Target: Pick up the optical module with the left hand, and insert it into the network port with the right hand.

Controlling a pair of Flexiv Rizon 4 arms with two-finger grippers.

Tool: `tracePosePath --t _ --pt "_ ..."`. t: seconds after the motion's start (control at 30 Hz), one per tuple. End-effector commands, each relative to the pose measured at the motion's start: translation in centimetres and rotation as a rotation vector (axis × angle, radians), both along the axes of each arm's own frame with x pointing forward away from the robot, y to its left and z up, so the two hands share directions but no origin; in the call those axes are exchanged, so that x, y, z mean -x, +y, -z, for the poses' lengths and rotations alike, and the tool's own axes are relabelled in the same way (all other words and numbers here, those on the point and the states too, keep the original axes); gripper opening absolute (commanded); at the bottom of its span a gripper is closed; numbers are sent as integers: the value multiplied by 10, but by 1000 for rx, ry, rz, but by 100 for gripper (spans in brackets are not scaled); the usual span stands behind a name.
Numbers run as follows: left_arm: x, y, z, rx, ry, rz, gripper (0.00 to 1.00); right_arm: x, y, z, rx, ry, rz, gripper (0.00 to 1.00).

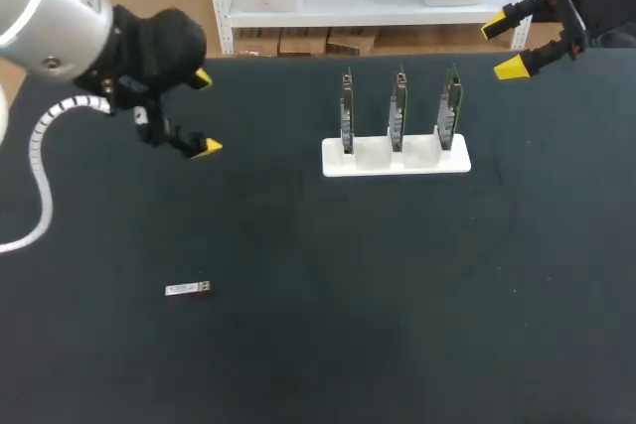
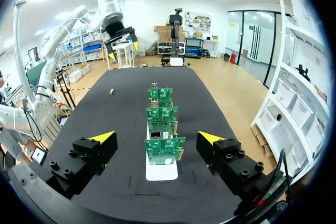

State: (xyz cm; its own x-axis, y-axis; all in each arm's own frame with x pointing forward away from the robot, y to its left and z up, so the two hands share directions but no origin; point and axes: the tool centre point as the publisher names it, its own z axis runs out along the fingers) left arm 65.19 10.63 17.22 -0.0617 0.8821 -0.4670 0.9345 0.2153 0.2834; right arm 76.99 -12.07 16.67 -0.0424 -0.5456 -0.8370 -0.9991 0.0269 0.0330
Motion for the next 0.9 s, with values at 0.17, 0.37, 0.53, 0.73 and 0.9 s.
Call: tracePosePath --t 0.17,0.37,0.53,0.73,0.9 --pt "41 40 10 -94 -61 -53 100 1 0 0 0 -3 3 100" --pt "66 48 26 -136 -94 -23 100 1 0 0 0 -3 3 100" --pt "77 50 39 -240 -108 -39 100 1 0 0 0 -3 3 100" --pt "89 49 51 -303 -43 -53 100 1 0 0 0 -3 3 100" --pt "92 47 56 -340 46 -97 100 1 0 0 0 -3 3 100"
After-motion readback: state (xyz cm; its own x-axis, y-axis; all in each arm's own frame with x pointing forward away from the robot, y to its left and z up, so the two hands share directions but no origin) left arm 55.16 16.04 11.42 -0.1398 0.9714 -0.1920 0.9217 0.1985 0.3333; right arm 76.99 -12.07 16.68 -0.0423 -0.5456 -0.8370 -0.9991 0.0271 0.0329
